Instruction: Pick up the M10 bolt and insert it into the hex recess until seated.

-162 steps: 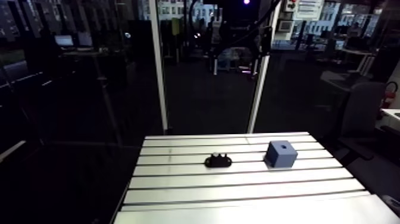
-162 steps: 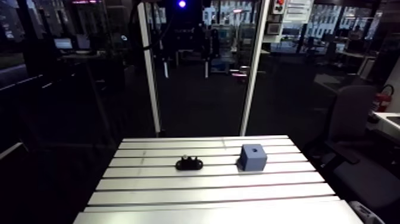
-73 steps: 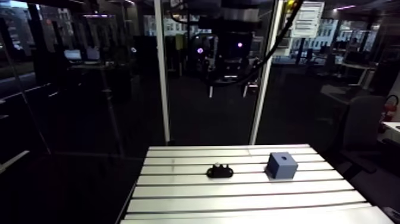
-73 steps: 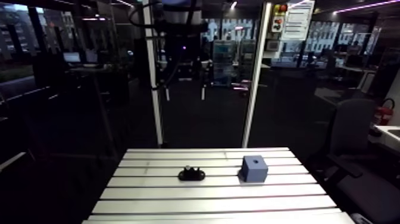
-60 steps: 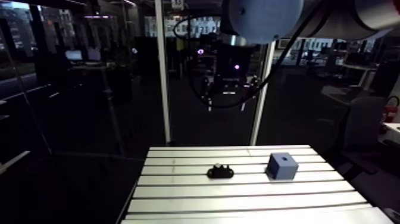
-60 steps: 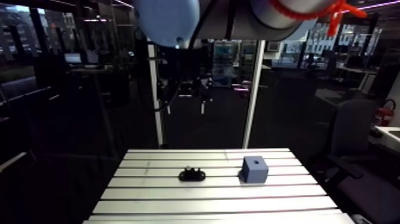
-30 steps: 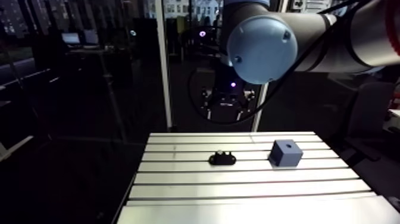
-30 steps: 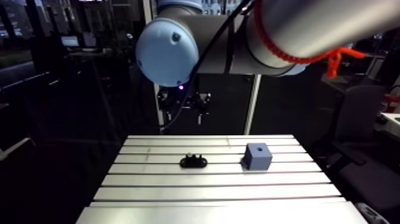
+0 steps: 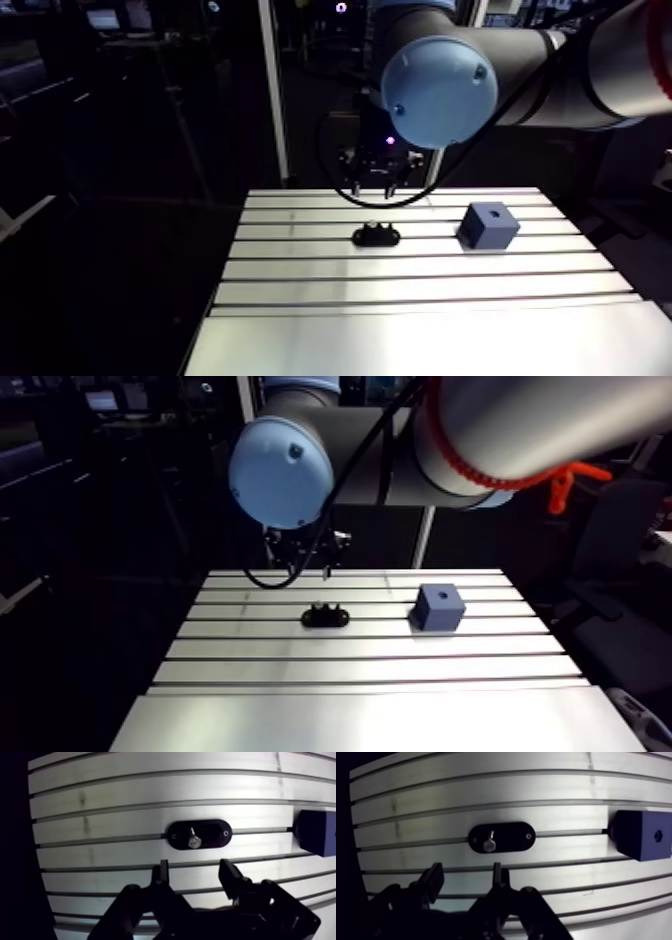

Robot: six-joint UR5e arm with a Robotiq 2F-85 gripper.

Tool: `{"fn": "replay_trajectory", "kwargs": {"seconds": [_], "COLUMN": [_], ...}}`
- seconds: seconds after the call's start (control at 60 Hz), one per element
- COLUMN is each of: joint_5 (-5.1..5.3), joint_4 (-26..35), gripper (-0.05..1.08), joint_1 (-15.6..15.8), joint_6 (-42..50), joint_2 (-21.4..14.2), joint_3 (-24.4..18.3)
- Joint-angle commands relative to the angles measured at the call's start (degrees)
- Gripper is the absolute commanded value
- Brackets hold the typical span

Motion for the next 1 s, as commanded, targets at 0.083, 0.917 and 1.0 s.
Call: {"fn": "replay_trajectory", "kwargs": {"seconds": [0.083,0.917,1.0], "joint_5": [-0.82,-1.69,-1.70], "joint_4": [-1.3,-5.0,-4.9], "gripper": [0.40,0.45,0.45], "joint_1": [0.0,0.1,0.1], "joint_6": [-1.7,-4.6,-4.6], "joint_2": [1.8,6.6,6.7], "joint_3": [0.0,0.1,0.1]}}
